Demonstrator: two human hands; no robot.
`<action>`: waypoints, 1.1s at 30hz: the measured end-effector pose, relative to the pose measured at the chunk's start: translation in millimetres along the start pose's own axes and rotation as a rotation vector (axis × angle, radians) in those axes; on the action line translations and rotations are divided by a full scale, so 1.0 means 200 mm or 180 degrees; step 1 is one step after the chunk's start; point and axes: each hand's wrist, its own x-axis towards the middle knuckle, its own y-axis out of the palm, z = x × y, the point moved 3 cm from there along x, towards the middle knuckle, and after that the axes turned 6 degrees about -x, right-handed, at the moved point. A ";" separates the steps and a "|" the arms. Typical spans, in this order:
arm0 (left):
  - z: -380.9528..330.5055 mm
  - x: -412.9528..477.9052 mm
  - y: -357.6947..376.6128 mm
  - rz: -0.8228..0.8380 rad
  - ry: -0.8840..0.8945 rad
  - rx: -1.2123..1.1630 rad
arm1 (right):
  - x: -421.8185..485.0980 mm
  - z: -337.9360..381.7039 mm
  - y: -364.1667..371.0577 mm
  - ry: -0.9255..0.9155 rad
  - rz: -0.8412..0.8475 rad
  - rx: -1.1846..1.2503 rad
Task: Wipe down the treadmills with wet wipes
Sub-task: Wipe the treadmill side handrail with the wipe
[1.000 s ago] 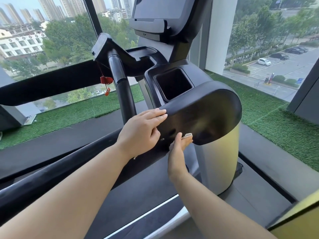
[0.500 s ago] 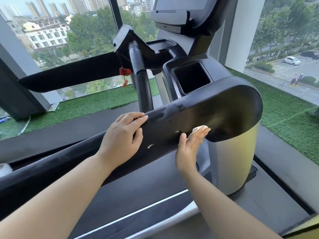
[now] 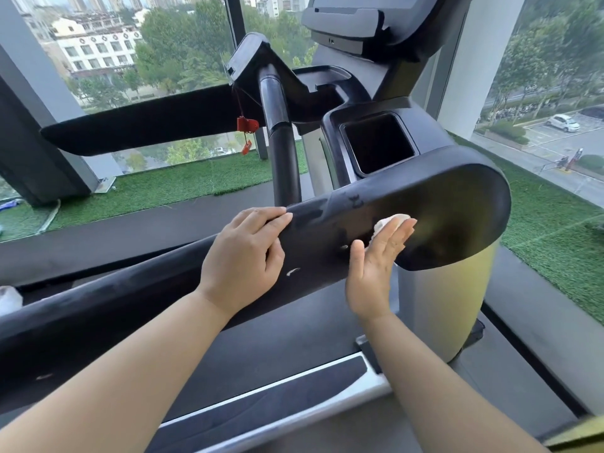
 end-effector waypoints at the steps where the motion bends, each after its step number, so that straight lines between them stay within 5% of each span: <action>1: 0.00 0.00 0.00 -0.0013 -0.0006 0.0022 | -0.02 0.03 0.01 -0.0078 0.0054 -0.0084; 6: 0.00 0.00 0.01 -0.0018 -0.0009 0.0099 | -0.13 0.01 0.04 -0.1109 0.0459 -0.0879; 12: 0.00 0.01 0.01 -0.0075 -0.0104 0.0056 | -0.01 0.06 -0.03 -0.0199 0.0262 -0.0824; 18: 0.00 0.00 0.01 -0.0093 -0.0112 0.0066 | -0.08 0.03 -0.02 -0.1407 0.0366 -0.1768; 23: -0.01 0.00 0.01 -0.0069 -0.0182 0.0038 | -0.02 0.09 -0.08 -0.0895 0.0318 -0.1557; 28: 0.00 0.00 0.01 -0.0032 -0.0196 0.0020 | -0.09 0.15 -0.03 -0.1455 0.0317 -0.1761; 33: 0.00 0.00 0.01 -0.0002 -0.0223 0.0019 | -0.03 0.14 -0.03 -0.1421 0.0248 -0.1496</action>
